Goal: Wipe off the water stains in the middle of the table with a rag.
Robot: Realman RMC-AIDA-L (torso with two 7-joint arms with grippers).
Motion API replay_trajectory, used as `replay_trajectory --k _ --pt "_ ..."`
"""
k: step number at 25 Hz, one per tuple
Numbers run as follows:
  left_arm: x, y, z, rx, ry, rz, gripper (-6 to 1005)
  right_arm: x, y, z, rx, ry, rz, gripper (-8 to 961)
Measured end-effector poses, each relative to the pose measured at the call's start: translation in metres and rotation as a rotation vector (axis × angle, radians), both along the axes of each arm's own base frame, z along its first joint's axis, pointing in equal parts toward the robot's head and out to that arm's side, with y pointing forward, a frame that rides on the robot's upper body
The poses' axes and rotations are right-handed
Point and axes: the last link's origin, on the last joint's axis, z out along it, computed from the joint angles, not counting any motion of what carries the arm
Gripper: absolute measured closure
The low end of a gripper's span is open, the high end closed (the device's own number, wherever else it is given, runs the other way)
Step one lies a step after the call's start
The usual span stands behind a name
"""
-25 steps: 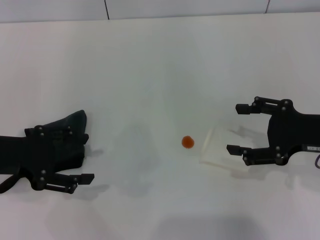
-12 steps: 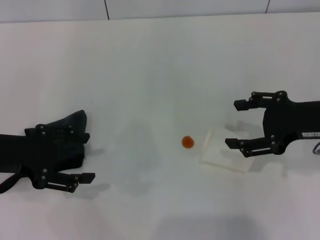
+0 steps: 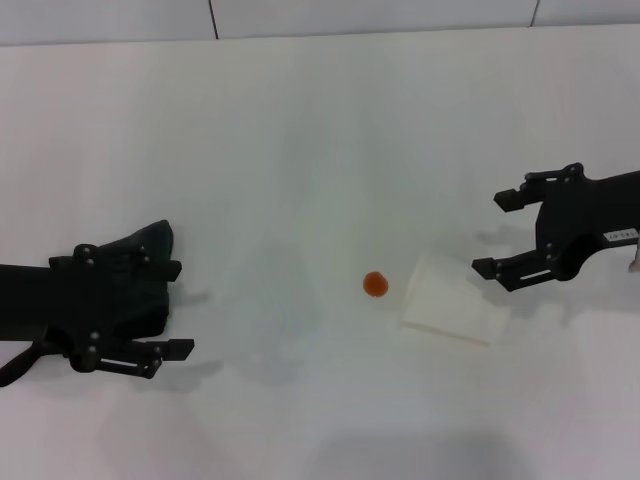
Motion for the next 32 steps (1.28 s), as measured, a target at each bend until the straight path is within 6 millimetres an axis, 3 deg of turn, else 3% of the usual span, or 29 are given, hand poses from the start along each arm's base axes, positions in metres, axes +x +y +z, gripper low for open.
replay_trajectory --k 7,19,32 --pt "0.000 0.000 -0.001 0.002 -0.001 0.000 128 -0.011 0.001 0.000 -0.043 -0.061 -0.057 123" --pt "0.001 0.003 0.000 0.010 0.001 -0.003 128 -0.028 -0.002 -0.027 -0.091 -0.165 -0.070 128" --pt "0.001 0.003 -0.001 0.012 0.001 -0.007 129 -0.028 -0.002 -0.033 -0.096 -0.199 -0.129 133"
